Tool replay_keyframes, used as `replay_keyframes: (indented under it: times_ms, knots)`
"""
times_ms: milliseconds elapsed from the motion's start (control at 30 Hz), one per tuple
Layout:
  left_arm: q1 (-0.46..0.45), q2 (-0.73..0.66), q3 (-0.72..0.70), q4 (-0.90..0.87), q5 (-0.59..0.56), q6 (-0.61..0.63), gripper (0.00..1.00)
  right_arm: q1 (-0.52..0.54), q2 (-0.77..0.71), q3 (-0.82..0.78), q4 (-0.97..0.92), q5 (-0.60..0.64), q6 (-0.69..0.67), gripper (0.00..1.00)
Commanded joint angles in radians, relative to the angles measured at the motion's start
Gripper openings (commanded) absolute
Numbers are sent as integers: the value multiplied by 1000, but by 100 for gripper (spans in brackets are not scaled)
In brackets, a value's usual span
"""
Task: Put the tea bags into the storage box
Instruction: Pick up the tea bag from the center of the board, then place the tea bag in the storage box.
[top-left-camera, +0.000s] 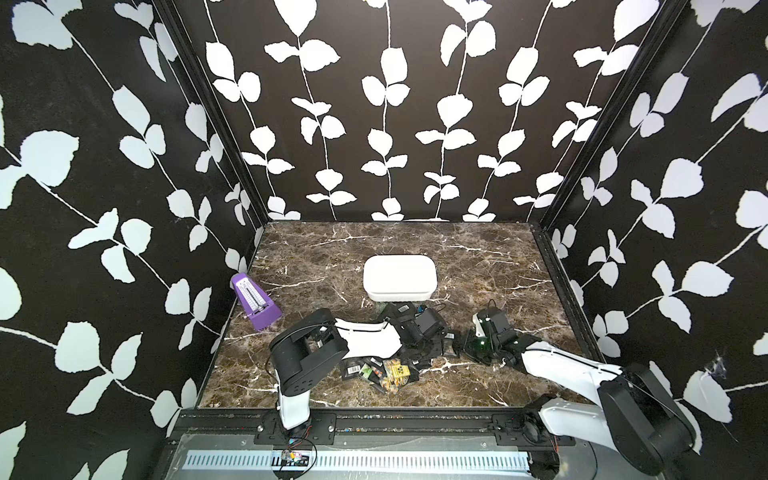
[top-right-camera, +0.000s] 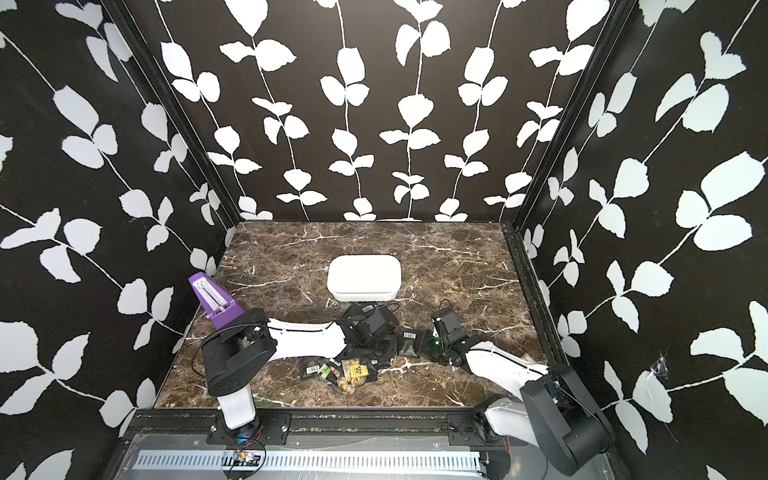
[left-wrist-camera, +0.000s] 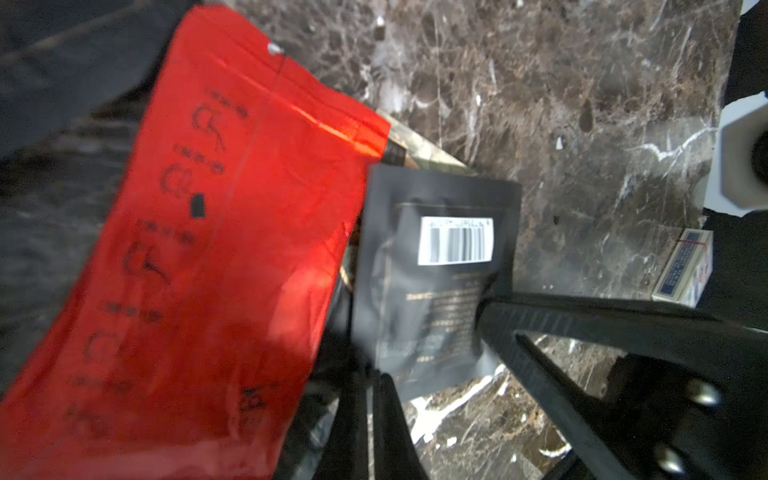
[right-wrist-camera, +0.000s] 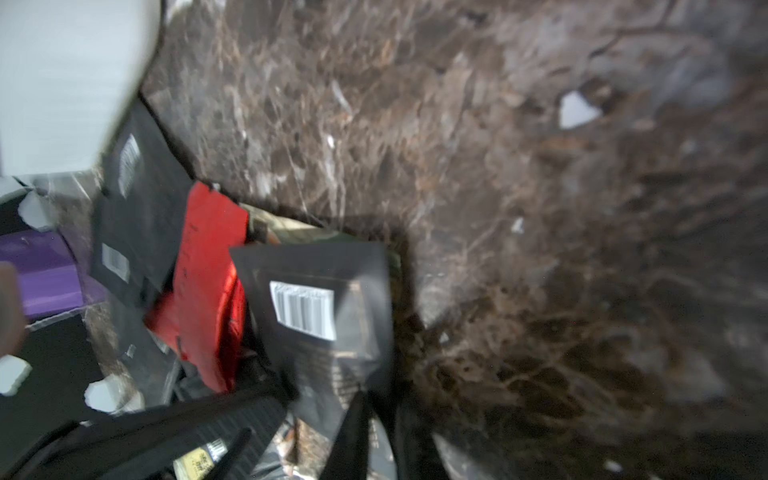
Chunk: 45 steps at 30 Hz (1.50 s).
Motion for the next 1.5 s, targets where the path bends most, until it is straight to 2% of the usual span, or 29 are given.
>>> replay_keyframes:
  times_ms: [0, 67, 200, 400, 533, 600, 733, 867, 1167, 1300, 1467]
  knots:
    - [-6, -22, 20, -38, -23, 17, 0, 17, -14, 8, -81, 41, -29, 5]
    - [-5, -43, 28, -43, -28, 34, 0, 24, -30, 27, -119, 55, -46, 0]
    - [-5, -125, 54, -113, -88, 82, 1, 29, -92, 85, -228, 67, -84, 0]
    - [-6, -295, 41, -262, -282, 148, 16, 34, -252, 228, -446, 122, -138, 0]
    - [-4, -416, -48, -261, -384, 147, 23, 35, -265, 380, -548, 145, -170, 0]
    - [5, -475, -104, -247, -404, 123, 34, 34, -213, 479, -565, 140, -192, 0]
    - [54, -557, -184, -224, -380, 112, 41, 37, -43, 668, -548, 102, -237, 0]
    - [69, -635, -244, -251, -424, 96, 42, 56, 170, 855, -518, 85, -278, 0]
    - [84, -756, -352, -246, -435, 34, 41, 65, 618, 1183, -473, 102, -287, 0]
    - [84, -754, -352, -265, -430, 22, 41, 65, 743, 1285, -485, 127, -276, 0]
    - [84, -752, -352, -254, -408, 8, 43, 66, 816, 1337, -485, 144, -257, 0]
